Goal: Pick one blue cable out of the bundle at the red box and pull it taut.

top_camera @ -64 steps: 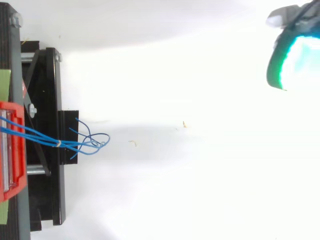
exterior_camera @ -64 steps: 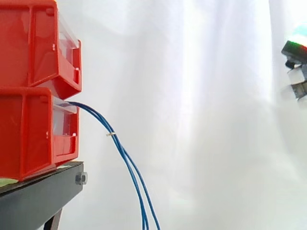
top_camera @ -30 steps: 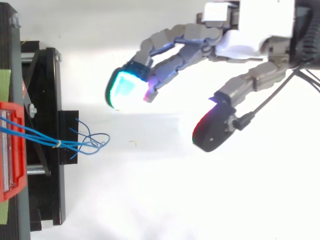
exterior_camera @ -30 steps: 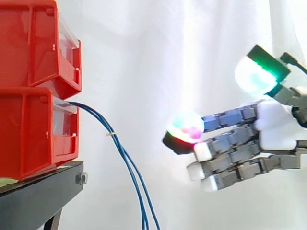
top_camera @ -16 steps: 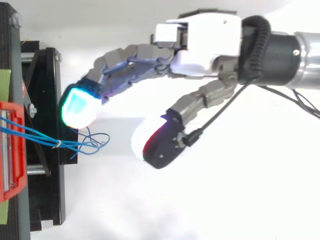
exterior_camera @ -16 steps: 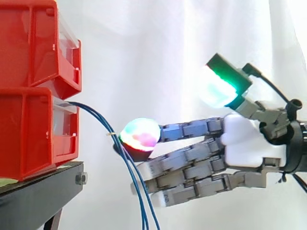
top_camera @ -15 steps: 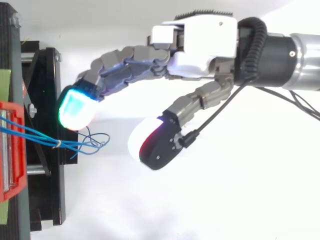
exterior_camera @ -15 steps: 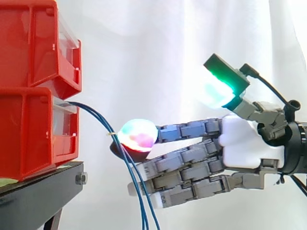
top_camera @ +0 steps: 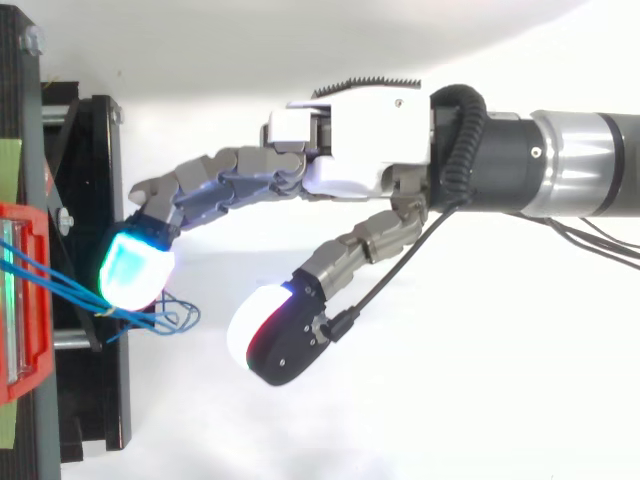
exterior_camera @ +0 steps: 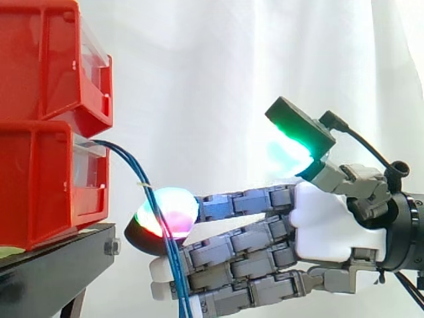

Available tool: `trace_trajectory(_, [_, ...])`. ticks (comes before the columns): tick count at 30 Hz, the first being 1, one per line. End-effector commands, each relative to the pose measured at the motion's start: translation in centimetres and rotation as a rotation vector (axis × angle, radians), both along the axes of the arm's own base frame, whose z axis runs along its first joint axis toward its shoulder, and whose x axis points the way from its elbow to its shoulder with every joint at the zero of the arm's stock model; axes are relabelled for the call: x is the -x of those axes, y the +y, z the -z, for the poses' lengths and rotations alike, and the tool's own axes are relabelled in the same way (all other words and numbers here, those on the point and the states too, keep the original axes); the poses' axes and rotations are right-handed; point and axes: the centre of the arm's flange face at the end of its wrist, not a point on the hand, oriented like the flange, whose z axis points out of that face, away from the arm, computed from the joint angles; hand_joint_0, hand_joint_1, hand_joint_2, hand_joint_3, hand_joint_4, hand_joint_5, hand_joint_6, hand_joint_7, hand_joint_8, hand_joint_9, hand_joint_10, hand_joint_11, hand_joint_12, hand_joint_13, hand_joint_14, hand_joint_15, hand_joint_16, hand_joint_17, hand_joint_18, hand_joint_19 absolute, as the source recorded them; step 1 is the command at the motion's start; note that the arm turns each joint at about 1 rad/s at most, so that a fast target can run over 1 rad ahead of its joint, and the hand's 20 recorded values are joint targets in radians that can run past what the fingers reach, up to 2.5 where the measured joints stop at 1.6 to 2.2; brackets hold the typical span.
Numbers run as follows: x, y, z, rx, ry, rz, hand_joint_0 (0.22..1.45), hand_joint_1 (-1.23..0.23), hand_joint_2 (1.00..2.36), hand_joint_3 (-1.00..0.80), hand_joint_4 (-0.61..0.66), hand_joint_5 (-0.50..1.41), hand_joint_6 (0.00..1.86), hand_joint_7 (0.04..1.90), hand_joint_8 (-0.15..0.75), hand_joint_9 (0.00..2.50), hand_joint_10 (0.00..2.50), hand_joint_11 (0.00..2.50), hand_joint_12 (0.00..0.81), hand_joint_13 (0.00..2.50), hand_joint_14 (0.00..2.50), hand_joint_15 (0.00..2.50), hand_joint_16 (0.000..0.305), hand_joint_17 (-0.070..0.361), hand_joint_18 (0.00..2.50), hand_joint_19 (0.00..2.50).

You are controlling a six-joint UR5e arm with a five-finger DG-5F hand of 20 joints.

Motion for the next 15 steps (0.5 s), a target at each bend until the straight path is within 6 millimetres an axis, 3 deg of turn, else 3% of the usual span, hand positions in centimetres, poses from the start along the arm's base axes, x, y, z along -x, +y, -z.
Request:
trace_trajectory(1, [-0.1, 0.5, 0.1, -0.001, -0.004, -0.006, 0.52, -0.83, 1.0, -0.5, 0.28, -0.17, 0.5, 0.81, 0.268, 0.25, 0.0, 0.11, 0.358, 0.04, 0.0, 0.11, 0.056, 0.125, 0.0, 0.15])
trace_trajectory(15, [-0.8, 0.7, 1.4, -0.013, -0.026, -0.014, 0.51, -0.79, 1.0, -0.5, 0.3, -0.16, 0.5, 0.81, 0.282, 0.32, 0.0, 0.13, 0.362, 0.09, 0.0, 0.12, 0.056, 0.125, 0.0, 0.2])
